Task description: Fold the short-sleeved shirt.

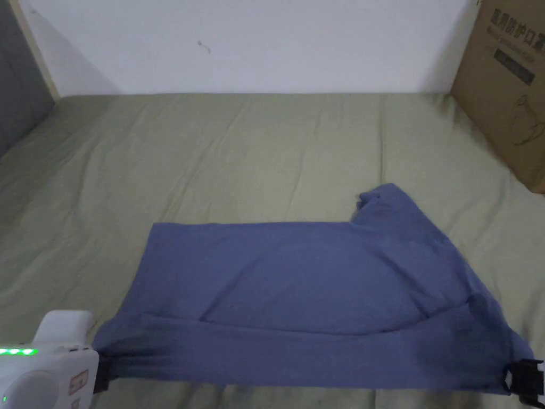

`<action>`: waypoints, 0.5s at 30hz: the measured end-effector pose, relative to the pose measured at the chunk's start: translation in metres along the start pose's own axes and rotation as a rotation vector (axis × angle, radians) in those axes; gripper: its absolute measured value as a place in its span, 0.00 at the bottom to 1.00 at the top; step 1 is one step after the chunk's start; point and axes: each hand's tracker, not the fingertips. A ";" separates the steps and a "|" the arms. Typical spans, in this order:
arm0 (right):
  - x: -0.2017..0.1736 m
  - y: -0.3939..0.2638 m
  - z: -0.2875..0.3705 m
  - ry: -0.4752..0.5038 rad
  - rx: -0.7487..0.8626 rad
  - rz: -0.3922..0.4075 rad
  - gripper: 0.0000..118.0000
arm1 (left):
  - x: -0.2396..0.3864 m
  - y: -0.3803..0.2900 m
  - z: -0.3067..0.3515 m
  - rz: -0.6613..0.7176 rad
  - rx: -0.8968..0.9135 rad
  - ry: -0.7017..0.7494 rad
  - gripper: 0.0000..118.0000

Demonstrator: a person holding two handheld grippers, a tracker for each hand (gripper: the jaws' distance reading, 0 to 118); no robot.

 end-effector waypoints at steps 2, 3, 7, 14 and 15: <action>0.012 -0.020 -0.001 -0.006 -0.033 -0.017 0.10 | 0.000 -0.019 -0.001 -0.013 -0.036 0.015 0.04; 0.016 -0.029 -0.002 -0.013 -0.053 -0.029 0.10 | 0.000 -0.027 -0.003 -0.014 -0.070 0.016 0.04; 0.025 -0.053 -0.013 0.007 -0.090 -0.066 0.12 | 0.008 -0.049 -0.013 -0.020 -0.155 0.033 0.04; 0.000 -0.021 0.019 -0.107 0.031 0.082 0.75 | 0.012 -0.003 0.023 0.067 0.012 0.050 0.36; -0.004 -0.015 0.022 -0.096 0.039 0.088 0.75 | 0.014 0.003 0.029 0.086 0.042 0.033 0.40</action>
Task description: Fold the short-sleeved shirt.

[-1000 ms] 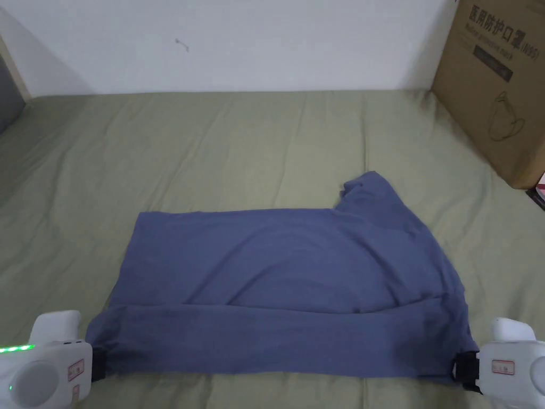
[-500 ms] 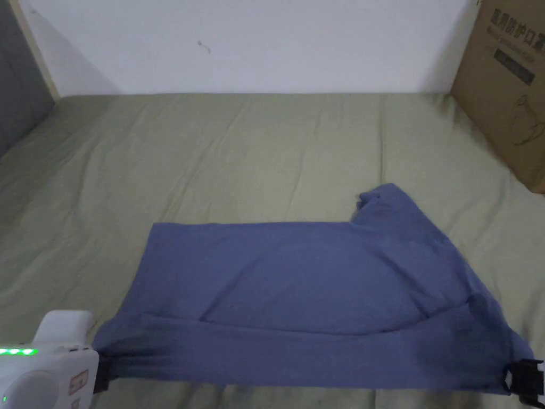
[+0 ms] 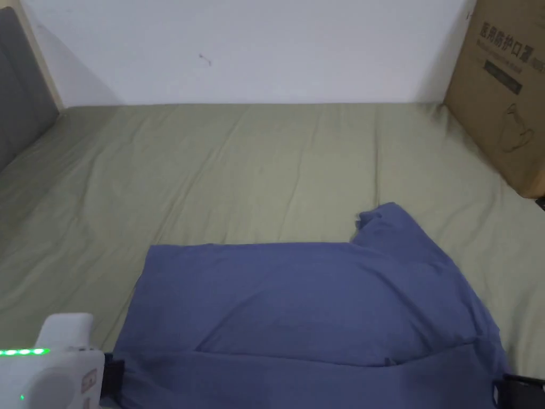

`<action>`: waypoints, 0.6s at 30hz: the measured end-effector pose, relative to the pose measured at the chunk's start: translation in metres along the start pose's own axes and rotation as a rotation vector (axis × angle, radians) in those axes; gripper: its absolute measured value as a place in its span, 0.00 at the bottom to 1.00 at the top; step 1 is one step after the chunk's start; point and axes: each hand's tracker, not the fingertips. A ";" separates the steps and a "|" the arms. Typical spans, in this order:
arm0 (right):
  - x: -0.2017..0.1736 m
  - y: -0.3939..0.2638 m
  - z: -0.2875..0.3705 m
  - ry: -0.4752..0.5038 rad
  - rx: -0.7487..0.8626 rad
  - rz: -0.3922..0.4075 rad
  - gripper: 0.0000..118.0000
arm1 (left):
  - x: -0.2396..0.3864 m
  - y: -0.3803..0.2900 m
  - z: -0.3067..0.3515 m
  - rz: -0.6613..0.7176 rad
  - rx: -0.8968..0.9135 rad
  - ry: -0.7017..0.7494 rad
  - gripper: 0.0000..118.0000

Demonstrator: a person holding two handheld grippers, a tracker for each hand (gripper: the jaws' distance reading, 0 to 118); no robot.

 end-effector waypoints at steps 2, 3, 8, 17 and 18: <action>-0.009 0.015 0.004 0.048 0.040 0.015 0.70 | 0.007 0.014 0.012 0.004 0.058 -0.042 0.40; -0.013 0.020 0.004 0.063 0.051 0.010 0.50 | 0.012 0.018 0.015 -0.002 0.065 -0.063 0.35; -0.037 0.039 -0.011 0.162 0.030 -0.026 0.01 | 0.052 0.024 0.017 -0.099 0.108 -0.090 0.00; -0.034 0.090 -0.052 0.183 0.039 -0.021 0.01 | 0.064 0.033 -0.017 -0.072 0.019 -0.120 0.00; -0.031 0.101 -0.059 0.189 0.046 -0.022 0.02 | 0.063 0.036 -0.021 -0.067 0.015 -0.122 0.00</action>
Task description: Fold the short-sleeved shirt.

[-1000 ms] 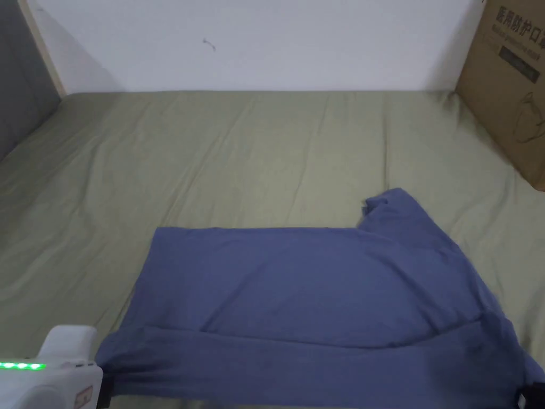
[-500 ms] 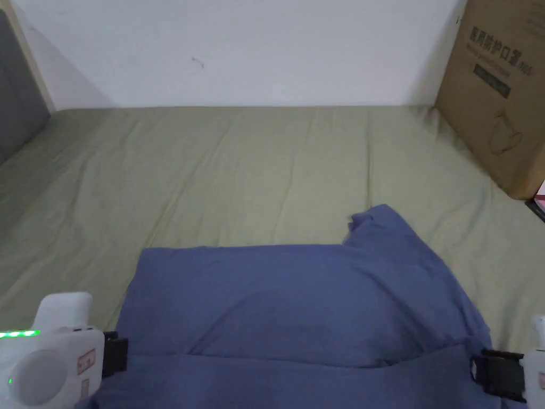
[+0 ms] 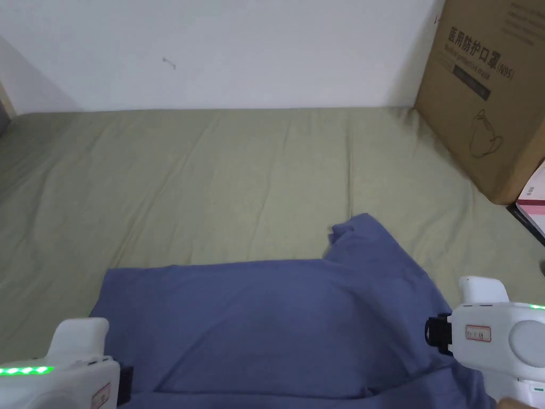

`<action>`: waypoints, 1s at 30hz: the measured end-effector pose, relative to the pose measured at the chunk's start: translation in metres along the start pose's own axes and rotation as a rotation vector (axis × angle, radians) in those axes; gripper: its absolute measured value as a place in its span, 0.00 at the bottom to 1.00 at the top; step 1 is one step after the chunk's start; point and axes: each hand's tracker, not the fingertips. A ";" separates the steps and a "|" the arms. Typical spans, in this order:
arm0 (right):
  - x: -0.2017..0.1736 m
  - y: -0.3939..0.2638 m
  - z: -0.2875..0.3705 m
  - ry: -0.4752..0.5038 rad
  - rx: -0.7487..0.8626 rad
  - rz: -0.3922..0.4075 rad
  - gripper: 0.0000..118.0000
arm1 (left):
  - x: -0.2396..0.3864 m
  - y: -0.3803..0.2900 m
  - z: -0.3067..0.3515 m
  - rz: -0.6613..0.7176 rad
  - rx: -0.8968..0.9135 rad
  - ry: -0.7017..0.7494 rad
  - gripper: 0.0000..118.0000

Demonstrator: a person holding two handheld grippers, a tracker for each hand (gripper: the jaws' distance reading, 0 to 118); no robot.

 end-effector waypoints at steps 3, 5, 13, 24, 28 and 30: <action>0.015 0.046 -0.032 -0.049 -0.005 -0.032 0.15 | -0.002 0.011 -0.014 0.009 -0.022 0.019 0.00; 0.017 0.078 -0.059 -0.093 -0.011 -0.018 0.61 | -0.004 0.019 -0.024 0.008 -0.042 0.024 0.00; 0.036 0.147 -0.163 -0.138 -0.137 0.010 0.81 | -0.008 0.044 -0.065 0.075 -0.110 -0.006 0.00; 0.024 0.143 -0.174 -0.102 -0.122 0.134 0.01 | -0.005 0.041 -0.082 0.042 -0.163 -0.002 0.00; 0.020 0.145 -0.168 -0.091 -0.108 0.119 0.01 | -0.007 0.040 -0.076 0.043 -0.153 -0.006 0.00; 0.020 0.145 -0.166 -0.089 -0.100 0.116 0.01 | -0.010 0.042 -0.075 0.047 -0.148 -0.002 0.00</action>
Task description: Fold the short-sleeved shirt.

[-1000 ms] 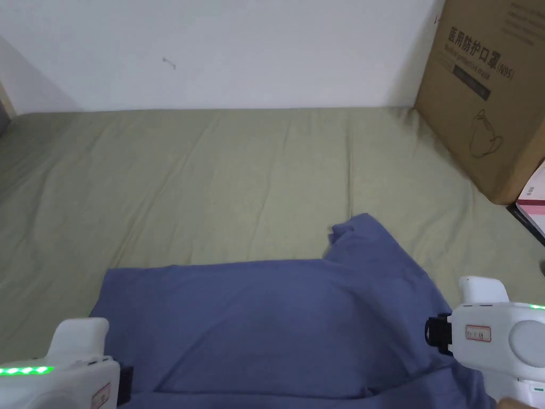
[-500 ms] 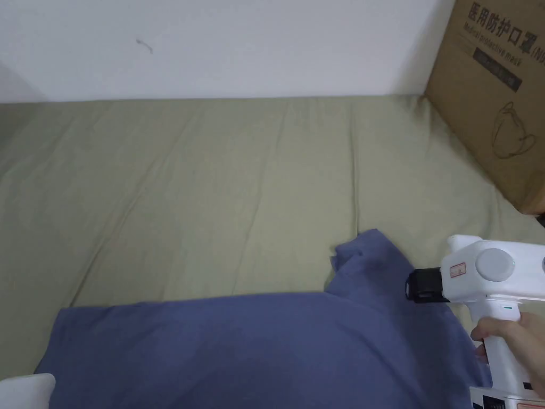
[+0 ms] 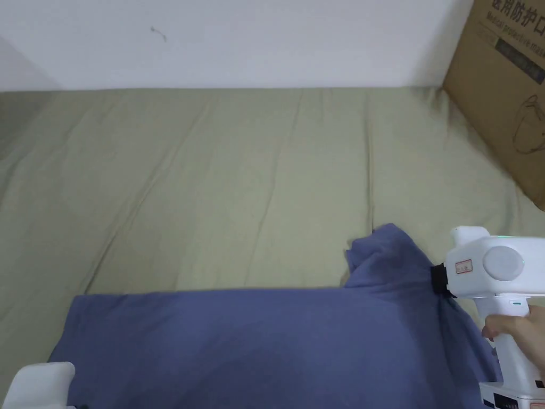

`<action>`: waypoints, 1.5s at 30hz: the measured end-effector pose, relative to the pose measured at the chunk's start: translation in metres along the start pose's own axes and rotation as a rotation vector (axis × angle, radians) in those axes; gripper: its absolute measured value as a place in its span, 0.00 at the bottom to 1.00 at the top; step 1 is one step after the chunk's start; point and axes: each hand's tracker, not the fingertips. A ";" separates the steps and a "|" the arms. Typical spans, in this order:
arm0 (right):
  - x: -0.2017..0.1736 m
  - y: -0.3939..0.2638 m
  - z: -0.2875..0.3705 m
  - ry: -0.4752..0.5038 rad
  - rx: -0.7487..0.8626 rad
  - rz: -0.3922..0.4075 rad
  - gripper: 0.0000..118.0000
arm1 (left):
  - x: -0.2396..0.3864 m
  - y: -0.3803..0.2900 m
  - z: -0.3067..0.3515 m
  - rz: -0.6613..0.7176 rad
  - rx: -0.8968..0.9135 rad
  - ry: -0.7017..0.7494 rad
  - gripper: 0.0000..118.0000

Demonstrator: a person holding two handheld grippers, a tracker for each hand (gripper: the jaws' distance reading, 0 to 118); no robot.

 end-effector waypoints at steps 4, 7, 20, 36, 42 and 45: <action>-0.001 0.002 0.006 -0.003 0.003 0.017 0.01 | -0.012 0.009 0.001 0.014 0.019 0.013 0.00; -0.001 0.003 0.010 0.001 0.007 0.018 0.01 | -0.025 0.031 -0.006 0.037 0.075 0.028 0.01; -0.002 0.004 0.007 -0.006 -0.007 0.041 0.01 | -0.072 0.161 -0.112 0.213 -0.015 -0.007 0.78; -0.008 -0.017 0.077 0.020 0.079 0.081 0.01 | -0.067 0.133 -0.044 0.126 0.084 -0.041 0.02; 0.006 -0.068 0.138 0.043 0.112 0.041 0.01 | -0.071 0.082 0.025 0.070 0.135 -0.034 0.02; 0.013 -0.106 0.164 0.048 0.112 0.021 0.01 | -0.072 0.045 0.054 0.043 0.147 -0.029 0.02</action>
